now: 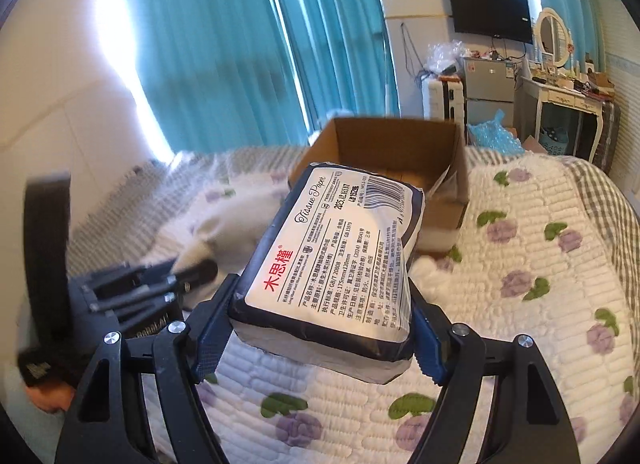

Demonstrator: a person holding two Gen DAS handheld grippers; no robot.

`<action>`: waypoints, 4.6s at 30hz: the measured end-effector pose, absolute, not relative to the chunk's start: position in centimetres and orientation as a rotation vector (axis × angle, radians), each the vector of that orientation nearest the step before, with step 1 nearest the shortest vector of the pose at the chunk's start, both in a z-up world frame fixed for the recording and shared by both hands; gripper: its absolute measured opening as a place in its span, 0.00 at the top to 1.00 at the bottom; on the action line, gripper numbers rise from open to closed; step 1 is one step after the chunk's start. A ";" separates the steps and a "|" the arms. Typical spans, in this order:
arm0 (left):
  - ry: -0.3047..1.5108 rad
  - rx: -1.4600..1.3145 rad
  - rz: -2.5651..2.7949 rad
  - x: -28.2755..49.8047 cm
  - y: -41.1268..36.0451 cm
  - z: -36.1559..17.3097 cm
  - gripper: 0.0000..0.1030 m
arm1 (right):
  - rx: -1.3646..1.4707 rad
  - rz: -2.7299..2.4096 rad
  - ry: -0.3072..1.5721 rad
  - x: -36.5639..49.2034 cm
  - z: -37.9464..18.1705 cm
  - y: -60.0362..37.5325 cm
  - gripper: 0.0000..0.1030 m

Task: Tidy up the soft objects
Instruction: 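Carry the sock and tissue package over the box and release both, then grasp a white rolled sock with the left tool while the right tool grasps another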

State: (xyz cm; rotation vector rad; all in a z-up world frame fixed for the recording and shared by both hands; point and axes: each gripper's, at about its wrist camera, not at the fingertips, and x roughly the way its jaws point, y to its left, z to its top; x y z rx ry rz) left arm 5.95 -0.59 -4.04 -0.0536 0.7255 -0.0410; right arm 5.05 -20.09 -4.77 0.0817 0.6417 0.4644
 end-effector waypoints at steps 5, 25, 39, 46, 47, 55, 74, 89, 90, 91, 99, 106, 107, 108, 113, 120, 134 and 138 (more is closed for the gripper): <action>0.675 -0.060 -0.065 6.2 -1.4 -1.5 0.78 | 0.079 0.448 0.580 5.8 -1.0 -22.2 0.26; 0.621 -0.005 -0.070 18.9 -5.3 2.0 0.77 | -0.042 0.388 0.487 16.6 3.9 -22.9 0.26; 0.615 0.034 -0.034 25.9 -6.9 -2.1 0.30 | -0.086 0.391 0.548 25.5 -0.7 -22.3 0.26; 0.585 0.005 -0.009 25.9 -5.1 -1.2 0.30 | -0.067 0.391 0.555 27.4 -2.2 -21.6 0.21; 0.583 0.001 -0.005 25.8 -4.8 -1.0 0.30 | -0.051 0.389 0.551 27.6 -2.2 -21.6 0.19; 0.586 0.019 0.010 23.0 -4.2 0.7 0.30 | -0.064 0.331 0.560 26.6 -0.3 -22.2 0.13; 0.515 -0.041 0.078 11.1 -2.7 5.6 0.06 | -0.210 0.351 0.574 11.1 4.8 -24.2 0.13; 0.742 -0.076 0.106 13.4 -4.9 -7.8 0.06 | -0.324 0.453 0.846 15.7 -12.0 -22.7 0.14; 0.755 -0.078 0.112 13.7 -5.0 -8.7 0.06 | -0.329 0.449 0.861 16.5 -13.0 -22.7 0.17; 0.772 -0.083 0.118 14.1 -5.2 -9.6 0.06 | -0.323 0.449 0.873 17.1 -13.5 -22.7 0.22; 0.864 -0.105 0.147 16.4 -6.3 -13.5 0.06 | -0.285 0.545 0.962 20.6 -17.4 -22.0 0.46; 0.869 -0.121 0.144 16.6 -7.5 -13.5 0.07 | -0.263 0.529 0.923 19.7 -16.0 -23.4 0.78; 0.867 -0.123 0.135 16.5 -7.7 -13.3 0.07 | -0.256 0.527 0.912 19.4 -15.6 -23.6 0.80; 0.866 -0.123 0.123 16.5 -8.0 -13.2 0.07 | -0.241 0.515 0.897 19.0 -15.1 -24.1 0.81; 0.873 -0.120 0.046 15.8 -10.3 -12.6 0.10 | -0.195 0.441 0.846 17.9 -13.4 -25.8 0.81; 0.938 -0.086 -0.041 16.3 -13.4 -14.5 0.30 | -0.130 0.354 0.861 18.2 -13.3 -28.4 0.81; 0.975 -0.015 -0.136 16.6 -16.0 -16.6 0.70 | -0.153 0.337 0.890 18.2 -14.4 -28.3 0.81; 0.970 -0.012 -0.147 15.4 -15.2 -15.7 0.71 | -0.154 0.360 0.887 17.6 -14.2 -27.9 0.81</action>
